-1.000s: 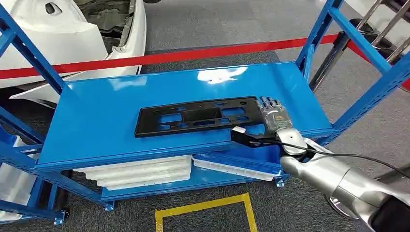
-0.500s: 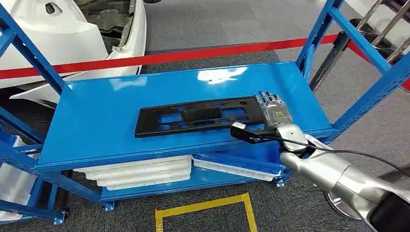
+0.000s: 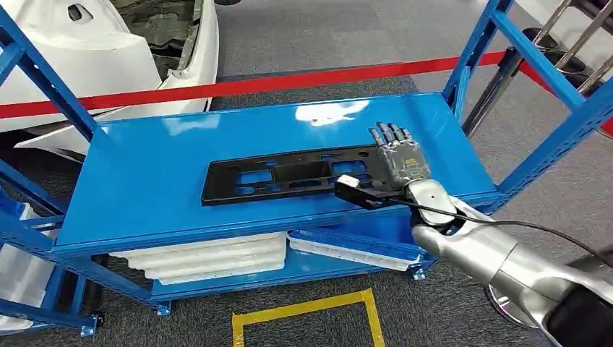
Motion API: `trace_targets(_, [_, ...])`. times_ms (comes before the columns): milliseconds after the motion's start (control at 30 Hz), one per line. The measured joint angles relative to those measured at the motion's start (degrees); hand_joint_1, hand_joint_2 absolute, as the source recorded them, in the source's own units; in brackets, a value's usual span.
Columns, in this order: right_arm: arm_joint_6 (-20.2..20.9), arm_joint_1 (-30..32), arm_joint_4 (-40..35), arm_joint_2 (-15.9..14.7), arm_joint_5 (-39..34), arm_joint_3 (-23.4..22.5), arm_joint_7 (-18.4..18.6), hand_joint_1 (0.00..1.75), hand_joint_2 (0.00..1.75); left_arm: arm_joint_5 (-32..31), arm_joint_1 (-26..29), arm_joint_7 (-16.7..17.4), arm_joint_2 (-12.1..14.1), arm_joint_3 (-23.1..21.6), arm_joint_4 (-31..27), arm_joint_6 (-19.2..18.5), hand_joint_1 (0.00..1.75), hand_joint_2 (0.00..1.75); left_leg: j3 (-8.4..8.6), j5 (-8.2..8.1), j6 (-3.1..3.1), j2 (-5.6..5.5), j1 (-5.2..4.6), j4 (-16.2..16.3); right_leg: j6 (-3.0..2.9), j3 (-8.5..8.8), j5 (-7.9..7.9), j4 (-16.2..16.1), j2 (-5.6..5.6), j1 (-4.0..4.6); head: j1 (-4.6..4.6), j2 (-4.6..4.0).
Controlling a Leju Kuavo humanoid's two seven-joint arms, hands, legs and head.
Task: Take the parts from the cabinet and place them on the table.
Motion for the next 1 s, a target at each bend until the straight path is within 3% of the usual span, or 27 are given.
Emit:
trace_targets(333, [-1.2, -1.0, -6.1, 2.5, 2.7, 0.0, -0.8, 0.00, 1.75, -0.3, -0.2, 0.0, 0.0, 0.0, 0.0, 0.0, 0.00, 0.00, 0.02, 0.02, -0.02, 0.00, 0.02, 0.0, 0.00, 0.01, 0.00, 0.0, 0.00, 0.01, 0.00, 0.00])
trace_targets(800, [-0.4, -1.9, -7.1, 3.5, 4.7, 0.1, -0.2, 0.00, 1.75, -0.3, -0.2, 0.0, 0.0, 0.0, 0.0, 0.0, 0.00, 0.00, 0.03, 0.02, -0.02, 0.00, 0.01, 0.0, 0.00, 0.03, 0.00, 0.0, 0.00, 0.00, 0.00, 0.00])
trace_targets(833, [-0.3, -2.0, -7.1, 3.5, 4.7, 0.2, -0.2, 0.00, 1.75, -0.3, -0.2, 0.0, 0.0, 0.0, 0.0, 0.0, 0.00, 0.00, -0.04, -0.03, 0.06, -0.04, -0.39, 0.4, 0.20, 0.04, 0.13, -0.2, -0.01, -0.27, -0.04, 0.00])
trace_targets(1000, [0.0, -2.0, -7.1, 3.7, 4.9, 0.8, 0.3, 0.00, 1.75, -0.3, -0.2, -0.1, 0.0, 0.0, 0.0, 0.0, 0.00, 0.00, -0.11, -0.11, 0.29, -0.15, -0.53, 0.3, 0.58, 0.05, 0.19, -0.3, -0.08, -0.53, -0.04, 0.00])
